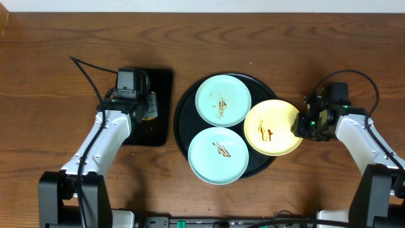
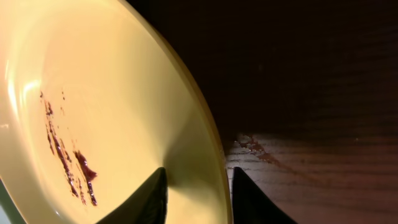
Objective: Clean dirty plates on tray and stack at the side
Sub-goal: 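Lift the sponge with the left gripper off the black tray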
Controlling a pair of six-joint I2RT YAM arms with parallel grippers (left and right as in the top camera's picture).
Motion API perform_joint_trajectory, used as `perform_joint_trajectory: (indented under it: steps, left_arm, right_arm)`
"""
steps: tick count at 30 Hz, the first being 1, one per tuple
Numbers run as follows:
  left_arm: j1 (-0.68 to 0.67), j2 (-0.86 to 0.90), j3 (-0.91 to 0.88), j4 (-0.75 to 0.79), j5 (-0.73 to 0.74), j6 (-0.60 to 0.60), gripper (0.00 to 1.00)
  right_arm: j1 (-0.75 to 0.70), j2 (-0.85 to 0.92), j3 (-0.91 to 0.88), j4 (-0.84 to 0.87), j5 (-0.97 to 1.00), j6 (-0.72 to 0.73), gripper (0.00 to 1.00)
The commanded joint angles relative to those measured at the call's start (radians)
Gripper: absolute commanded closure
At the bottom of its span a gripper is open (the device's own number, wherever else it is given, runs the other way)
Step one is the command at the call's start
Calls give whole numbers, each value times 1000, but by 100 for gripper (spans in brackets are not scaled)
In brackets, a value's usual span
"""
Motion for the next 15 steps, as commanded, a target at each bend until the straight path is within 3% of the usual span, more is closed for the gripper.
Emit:
perform_joint_trajectory:
  steps: [1, 15]
  left_arm:
    - [-3, -6, 13, -3, 10, -5, 93]
    - [-3, -6, 13, -3, 10, -5, 92]
  right_arm:
    - [-5, 5, 19, 2, -8, 1, 72]
    - [-5, 5, 19, 2, -8, 1, 89]
